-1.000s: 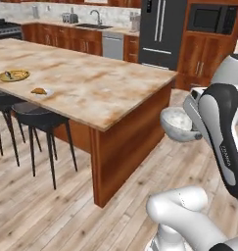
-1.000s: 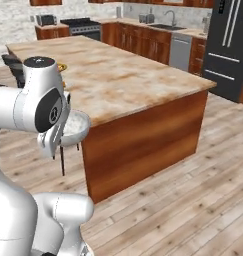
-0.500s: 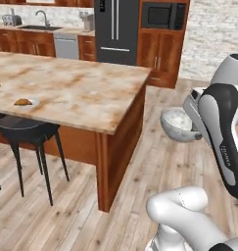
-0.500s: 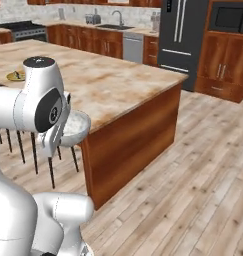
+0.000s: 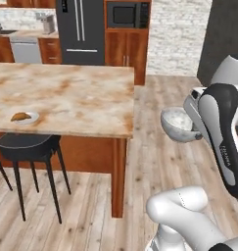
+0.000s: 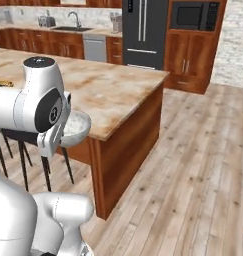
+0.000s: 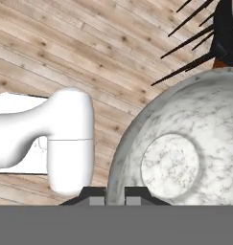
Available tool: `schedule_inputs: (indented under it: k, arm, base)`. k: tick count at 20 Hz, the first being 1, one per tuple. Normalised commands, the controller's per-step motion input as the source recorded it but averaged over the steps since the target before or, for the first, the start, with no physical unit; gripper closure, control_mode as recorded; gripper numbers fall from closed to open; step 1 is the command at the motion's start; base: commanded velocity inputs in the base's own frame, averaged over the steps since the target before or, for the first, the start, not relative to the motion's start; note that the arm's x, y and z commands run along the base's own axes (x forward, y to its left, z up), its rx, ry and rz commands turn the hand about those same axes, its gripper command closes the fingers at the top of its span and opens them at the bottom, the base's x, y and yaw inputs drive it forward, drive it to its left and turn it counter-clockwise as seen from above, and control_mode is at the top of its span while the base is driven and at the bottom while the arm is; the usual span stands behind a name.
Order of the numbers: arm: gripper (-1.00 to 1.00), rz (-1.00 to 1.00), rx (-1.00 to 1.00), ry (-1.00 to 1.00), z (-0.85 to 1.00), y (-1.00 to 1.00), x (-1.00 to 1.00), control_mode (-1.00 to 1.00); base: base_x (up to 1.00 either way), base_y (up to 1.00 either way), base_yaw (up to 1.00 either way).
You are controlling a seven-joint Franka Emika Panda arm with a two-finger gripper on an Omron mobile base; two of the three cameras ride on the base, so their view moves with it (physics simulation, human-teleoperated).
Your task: Take the smaller bowl and place it next to the appetizer plate on the dining counter , and place the larger bowl next to the plate with cooked food.
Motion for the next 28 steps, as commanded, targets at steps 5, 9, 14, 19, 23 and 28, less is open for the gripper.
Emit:
schedule_inputs:
  k: [5, 9, 14, 19, 23, 28]
  arm:
    - [1.00, 0.00, 0.00, 0.00, 0.00, 0.00, 0.00, 1.00]
    - [1.00, 0.00, 0.00, 0.00, 0.00, 0.00, 0.00, 1.00]
    - [1.00, 0.00, 0.00, 0.00, 0.00, 0.00, 0.00, 1.00]
    - [1.00, 0.00, 0.00, 0.00, 0.00, 0.00, 0.00, 1.00]
    - [1.00, 0.00, 0.00, 0.00, 0.00, 0.00, 0.00, 1.00]
    - [1.00, 0.00, 0.00, 0.00, 0.00, 0.00, 0.00, 1.00]
  base:
    - [0.00, 1.00, -0.35]
    - [0.00, 1.00, -0.28]
    - [0.00, 1.00, -0.21]
    - [0.04, 1.00, -0.16]
    - [0.38, 0.97, -0.29]
    - [0.47, 0.61, -0.21]
